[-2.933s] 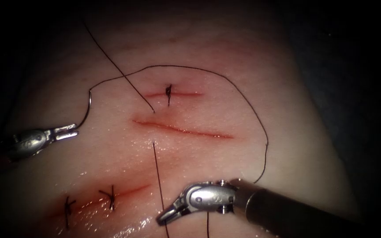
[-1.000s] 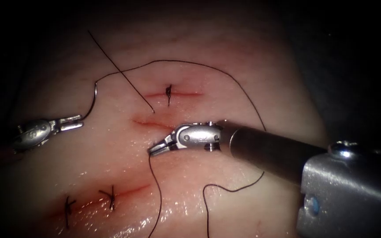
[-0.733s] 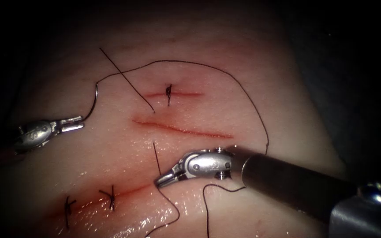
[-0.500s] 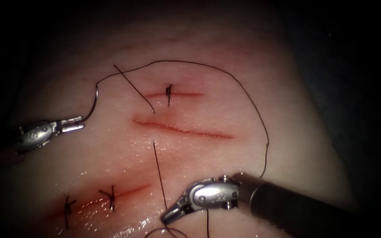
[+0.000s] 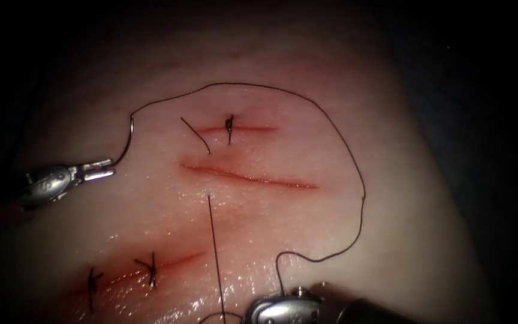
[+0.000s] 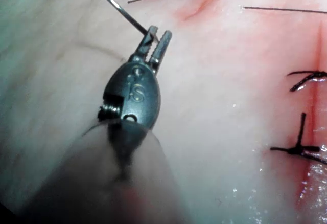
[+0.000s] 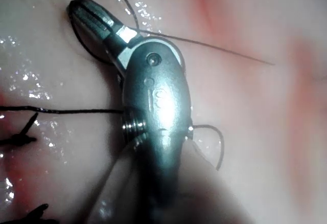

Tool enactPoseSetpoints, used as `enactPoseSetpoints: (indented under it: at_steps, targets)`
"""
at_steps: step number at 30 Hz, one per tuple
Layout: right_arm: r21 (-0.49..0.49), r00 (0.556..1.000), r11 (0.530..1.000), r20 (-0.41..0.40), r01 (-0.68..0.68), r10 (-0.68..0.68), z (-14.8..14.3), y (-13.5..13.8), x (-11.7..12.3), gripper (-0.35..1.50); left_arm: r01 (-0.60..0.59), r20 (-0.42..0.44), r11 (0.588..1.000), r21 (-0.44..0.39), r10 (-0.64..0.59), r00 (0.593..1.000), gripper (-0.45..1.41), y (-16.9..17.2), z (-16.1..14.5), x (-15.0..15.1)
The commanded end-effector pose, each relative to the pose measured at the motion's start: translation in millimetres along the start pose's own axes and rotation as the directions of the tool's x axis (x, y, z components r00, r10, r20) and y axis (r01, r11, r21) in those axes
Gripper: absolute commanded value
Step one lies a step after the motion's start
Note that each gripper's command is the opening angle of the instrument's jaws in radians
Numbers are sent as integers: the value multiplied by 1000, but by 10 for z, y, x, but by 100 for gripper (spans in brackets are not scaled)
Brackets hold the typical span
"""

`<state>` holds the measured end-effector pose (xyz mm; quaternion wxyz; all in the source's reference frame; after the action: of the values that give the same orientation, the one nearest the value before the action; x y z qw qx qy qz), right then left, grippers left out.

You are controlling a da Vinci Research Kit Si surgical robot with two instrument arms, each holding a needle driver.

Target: Wound Closure

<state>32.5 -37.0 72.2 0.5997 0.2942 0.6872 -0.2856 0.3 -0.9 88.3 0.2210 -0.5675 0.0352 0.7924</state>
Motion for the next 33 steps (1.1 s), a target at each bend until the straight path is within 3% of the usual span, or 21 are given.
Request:
enactPoseSetpoints:
  at_steps: [1,7,8,9,10,17,23,24,27,28,30,32,33]
  targets:
    - [-5,1000,1000,2,-4,4,4,6,-6,-35,0,-1,1000,-1,0,1000,-45,-2,8,-4]
    - [-53,1000,998,11,-27,28,0,11,-7,-35,1,0,1000,-1,-1,1000,-45,-6,10,-6]
    - [-86,999,995,8,-42,43,-3,15,-7,10,1,0,1000,-1,-1,1000,-45,-7,11,-6]
    - [-185,998,981,-2,-55,55,-12,23,-6,103,2,0,1000,-1,-2,1000,-45,-8,12,-7]
    - [-247,998,967,-1,-69,70,-20,30,-5,125,2,0,1000,-1,-2,1000,-45,-10,13,-8]
    - [-479,990,876,82,-64,118,-99,78,-11,136,2,0,1000,-1,-2,1000,-45,-17,18,-13]
    - [-627,964,773,133,-97,229,-173,116,-39,140,2,35,1000,31,-3,999,-45,-41,29,-23]
    - [-648,954,748,109,-144,279,-181,120,-43,136,0,43,999,41,-2,999,-45,-45,30,-27]
    - [-713,860,583,-58,-391,507,-201,132,-56,130,-4,45,999,39,2,999,-45,-53,34,-37]
    - [-716,782,472,-166,-514,600,-206,136,-61,123,-7,52,999,39,5,999,-45,-57,36,-41]
    - [-720,702,351,-260,-598,664,-210,143,-66,109,-11,60,999,41,9,998,-45,-63,39,-48]
    - [-737,654,258,-313,-625,689,-210,153,-73,120,-22,65,999,39,19,998,-45,-68,42,-56]
    - [-722,603,189,-371,-666,706,-210,158,-75,123,-18,68,999,36,16,998,-45,-70,43,-58]
